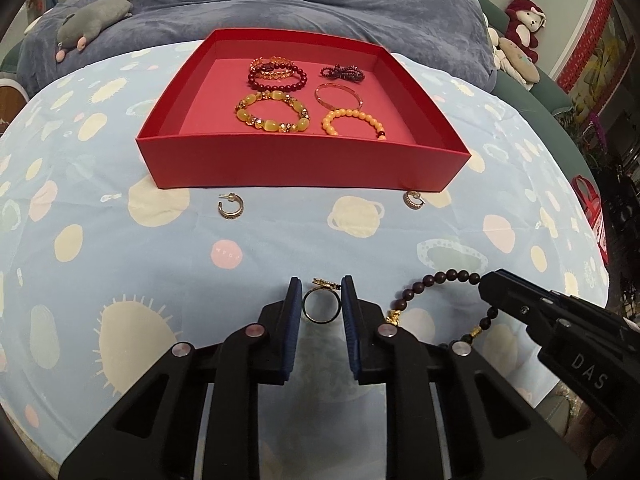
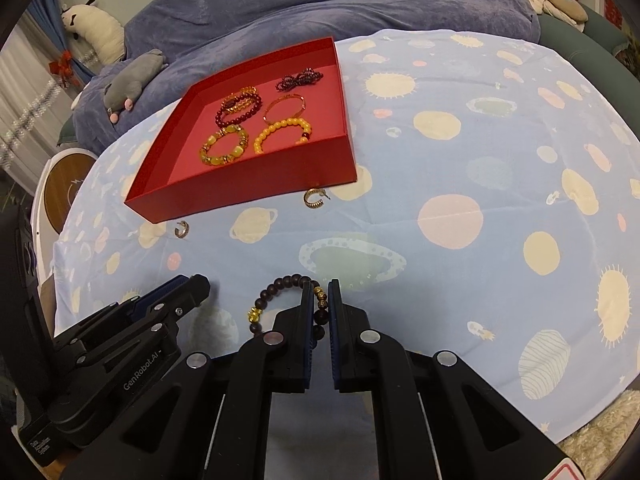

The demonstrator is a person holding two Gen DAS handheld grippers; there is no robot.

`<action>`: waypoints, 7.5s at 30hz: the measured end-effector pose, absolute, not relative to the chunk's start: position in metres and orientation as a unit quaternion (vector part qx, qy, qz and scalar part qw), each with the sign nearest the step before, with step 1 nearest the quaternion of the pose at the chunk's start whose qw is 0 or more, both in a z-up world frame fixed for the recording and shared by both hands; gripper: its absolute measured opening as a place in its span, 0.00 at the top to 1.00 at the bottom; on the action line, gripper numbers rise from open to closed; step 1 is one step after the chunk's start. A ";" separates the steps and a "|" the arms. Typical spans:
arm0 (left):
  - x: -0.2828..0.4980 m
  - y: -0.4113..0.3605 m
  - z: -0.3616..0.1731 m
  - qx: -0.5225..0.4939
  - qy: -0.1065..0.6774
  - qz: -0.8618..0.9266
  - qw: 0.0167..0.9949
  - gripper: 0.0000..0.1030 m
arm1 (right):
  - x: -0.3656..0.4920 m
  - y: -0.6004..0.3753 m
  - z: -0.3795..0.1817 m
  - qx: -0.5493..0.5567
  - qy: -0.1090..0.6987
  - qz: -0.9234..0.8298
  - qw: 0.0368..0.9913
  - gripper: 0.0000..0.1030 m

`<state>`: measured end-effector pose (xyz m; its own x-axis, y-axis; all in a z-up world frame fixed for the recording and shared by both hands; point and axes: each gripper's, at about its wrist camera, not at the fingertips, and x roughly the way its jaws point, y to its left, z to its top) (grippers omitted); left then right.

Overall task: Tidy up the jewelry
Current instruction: 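Grasp the gold ring with the left tool while the right tool holds the black bracelet, then carry the ring and black bracelet into the red box and open both tools, then withdraw from the box and grasp a gold hoop earring with the right tool, then grasp the other gold hoop earring with the left tool while the right tool holds its earring, then carry both earrings into the red box and open both tools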

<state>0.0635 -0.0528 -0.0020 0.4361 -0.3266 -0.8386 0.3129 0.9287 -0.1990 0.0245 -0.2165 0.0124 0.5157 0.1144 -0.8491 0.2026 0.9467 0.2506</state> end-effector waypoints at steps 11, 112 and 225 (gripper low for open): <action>0.070 -0.029 0.029 -0.022 0.497 -0.173 0.850 0.81 | 0.027 -0.212 0.058 0.149 0.452 -0.011 0.880 0.93; 0.120 -0.013 -0.010 -0.019 0.507 -0.081 0.858 0.39 | 0.114 -0.205 -0.021 0.104 0.489 -0.025 0.866 0.96; 0.203 -0.065 0.065 0.002 0.457 -0.149 0.877 0.84 | 0.179 -0.195 0.065 0.075 0.418 0.020 0.905 0.87</action>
<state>0.2030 -0.0650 0.0650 0.5380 -0.2596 -0.8020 0.2627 0.9556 -0.1331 0.1790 -0.1953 0.0651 0.6490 0.0992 -0.7543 0.0256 0.9881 0.1519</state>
